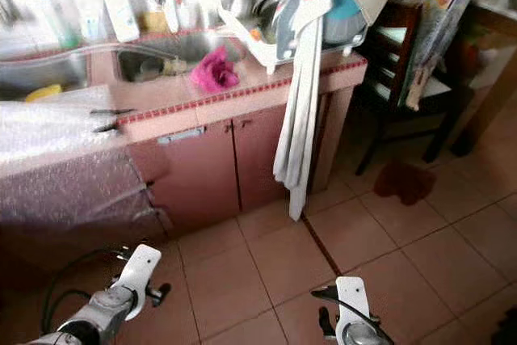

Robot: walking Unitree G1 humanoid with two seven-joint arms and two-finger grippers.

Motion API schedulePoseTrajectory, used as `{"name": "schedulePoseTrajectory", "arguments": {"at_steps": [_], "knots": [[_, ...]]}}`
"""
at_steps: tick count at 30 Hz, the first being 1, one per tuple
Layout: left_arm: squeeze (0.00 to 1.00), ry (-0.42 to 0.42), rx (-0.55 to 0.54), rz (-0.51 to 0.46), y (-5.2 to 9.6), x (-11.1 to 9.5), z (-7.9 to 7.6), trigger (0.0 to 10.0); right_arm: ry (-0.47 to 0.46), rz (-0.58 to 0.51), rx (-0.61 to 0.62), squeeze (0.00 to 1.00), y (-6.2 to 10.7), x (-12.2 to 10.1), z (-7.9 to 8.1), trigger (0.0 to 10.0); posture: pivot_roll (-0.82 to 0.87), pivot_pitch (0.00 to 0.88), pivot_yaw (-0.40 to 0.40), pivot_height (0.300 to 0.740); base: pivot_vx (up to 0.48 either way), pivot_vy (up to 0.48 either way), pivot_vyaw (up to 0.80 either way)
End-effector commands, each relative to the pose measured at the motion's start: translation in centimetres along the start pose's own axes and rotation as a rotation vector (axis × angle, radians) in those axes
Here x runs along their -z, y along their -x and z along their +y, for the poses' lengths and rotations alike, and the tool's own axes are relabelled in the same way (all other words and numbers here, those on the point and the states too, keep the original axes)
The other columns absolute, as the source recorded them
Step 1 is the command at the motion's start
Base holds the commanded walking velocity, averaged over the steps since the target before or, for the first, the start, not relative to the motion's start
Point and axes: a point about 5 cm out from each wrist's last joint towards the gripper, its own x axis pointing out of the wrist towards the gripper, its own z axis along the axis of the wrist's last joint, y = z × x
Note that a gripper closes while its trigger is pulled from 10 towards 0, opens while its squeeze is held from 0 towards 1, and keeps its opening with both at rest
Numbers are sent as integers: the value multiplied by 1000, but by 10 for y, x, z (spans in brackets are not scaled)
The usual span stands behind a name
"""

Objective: Kitchen organization

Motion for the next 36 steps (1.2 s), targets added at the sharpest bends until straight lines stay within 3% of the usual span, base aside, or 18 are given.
{"name": "schedulePoseTrajectory", "arguments": {"at_steps": [1,9,14,16,25,31,36], "knots": [[0,17,-5,-12,0,-4,1,10000,0,-6,-3,0,0,-3,0,10000,21,0,19,740,0,0,0],[0,20,-22,-4,0,-2,4,10000,-1,-9,4,0,0,-4,-4,10000,24,0,13,740,0,0,0],[0,56,-27,19,1,2,6,10000,-140,-66,8,0,-3,-23,-4,10000,30,0,10,740,0,0,0],[0,75,-26,27,1,3,6,10000,-142,-80,5,0,-3,-29,-3,10000,31,0,10,740,0,0,0],[0,169,-30,83,1,13,3,10000,-113,-76,-37,0,-5,-34,12,10000,45,0,-11,740,0,0,0],[0,129,-5,76,1,11,1,10000,-152,-113,-104,0,-6,-50,31,10000,53,0,-14,740,0,0,0],[0,97,4,60,0,5,1,10000,-102,-125,-134,0,-6,-57,38,10000,54,0,-6,740,0,0,0]]}}
